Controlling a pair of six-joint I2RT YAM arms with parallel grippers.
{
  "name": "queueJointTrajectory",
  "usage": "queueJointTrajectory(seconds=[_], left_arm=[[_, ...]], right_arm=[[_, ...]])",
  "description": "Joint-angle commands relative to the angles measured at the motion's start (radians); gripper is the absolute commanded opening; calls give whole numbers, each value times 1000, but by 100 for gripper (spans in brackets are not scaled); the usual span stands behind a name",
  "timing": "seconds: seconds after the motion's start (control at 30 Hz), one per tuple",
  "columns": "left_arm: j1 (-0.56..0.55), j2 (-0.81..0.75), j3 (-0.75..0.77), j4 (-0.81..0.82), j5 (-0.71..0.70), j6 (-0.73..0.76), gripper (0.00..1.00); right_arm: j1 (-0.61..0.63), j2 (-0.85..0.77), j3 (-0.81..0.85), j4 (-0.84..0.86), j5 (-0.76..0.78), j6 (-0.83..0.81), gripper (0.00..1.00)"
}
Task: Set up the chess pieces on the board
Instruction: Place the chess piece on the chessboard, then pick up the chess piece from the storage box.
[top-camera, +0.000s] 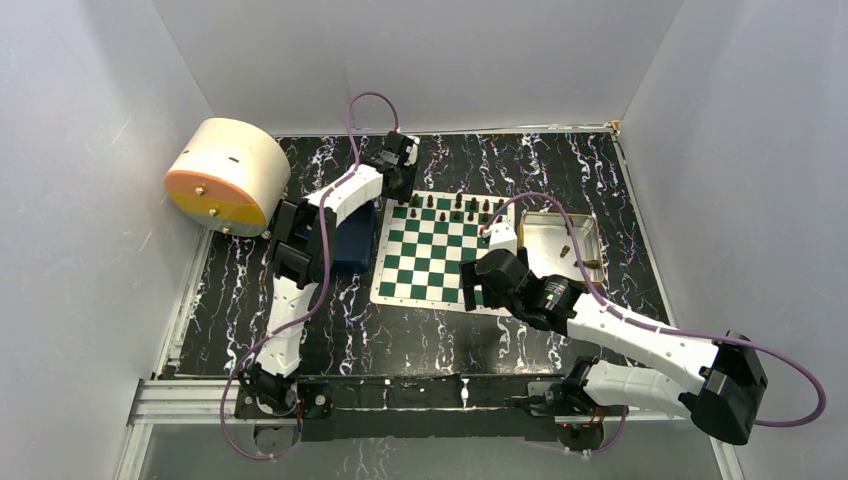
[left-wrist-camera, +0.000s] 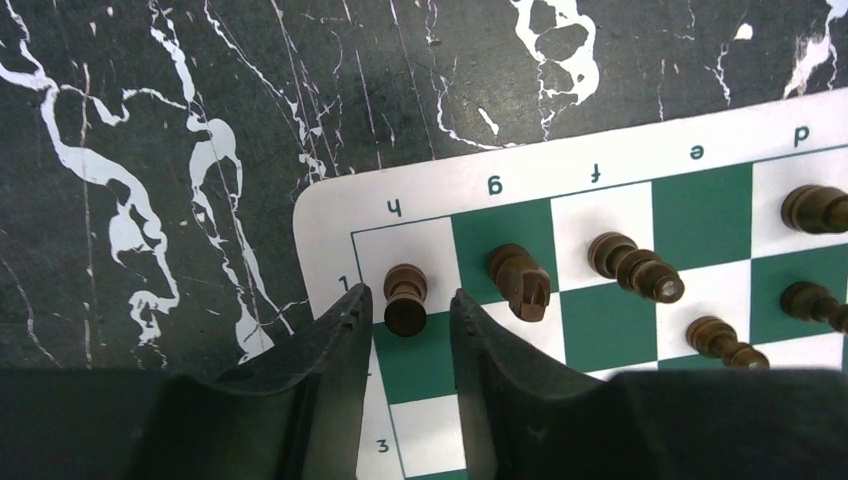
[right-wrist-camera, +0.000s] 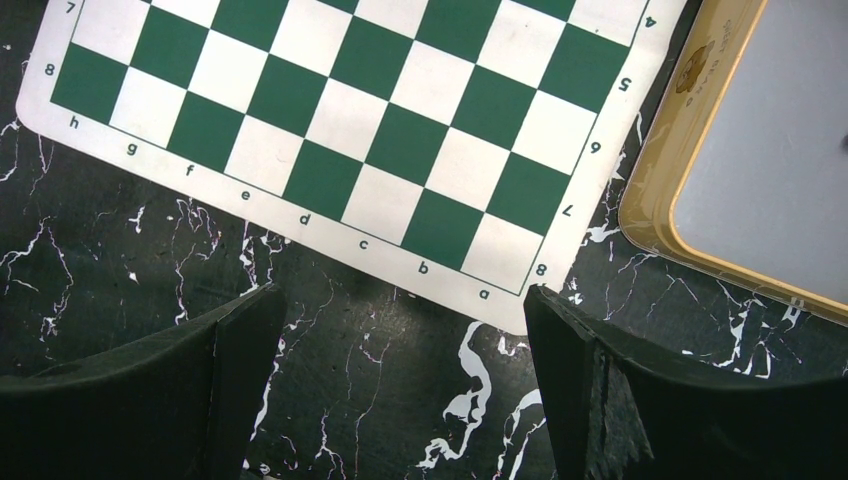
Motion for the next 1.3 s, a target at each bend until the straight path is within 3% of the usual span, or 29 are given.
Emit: queueJointTrajectory(seconds=[0.0,0.43,0.63,0.67,0.7,0.73,1.0,1.27], left_arm=[[4,-15,16,-6,4,9,36],[4,-201,-62,2,44,-23,49],[4,-383,-201,25,46,-33,57],[4,-419,-235,38,52,-40,62],[4,-459,-279,51,60,-47,84],[4,-499,-324,65,70,-60,89],[4,-817,-627,127,113,-102,90],[4,-1061,-884,135,135,-97,91]], right_arm=[[5,-6,39,16,22,-3,99],[5,0,59,5,26,29,99],[5,36,117,-21,73,51,99],[4,47,127,-23,86,45,99],[4,62,140,-26,98,38,99],[4,77,156,-29,110,25,99],[-30,206,289,-64,224,-66,99],[-308,239,321,3,88,-130,88]])
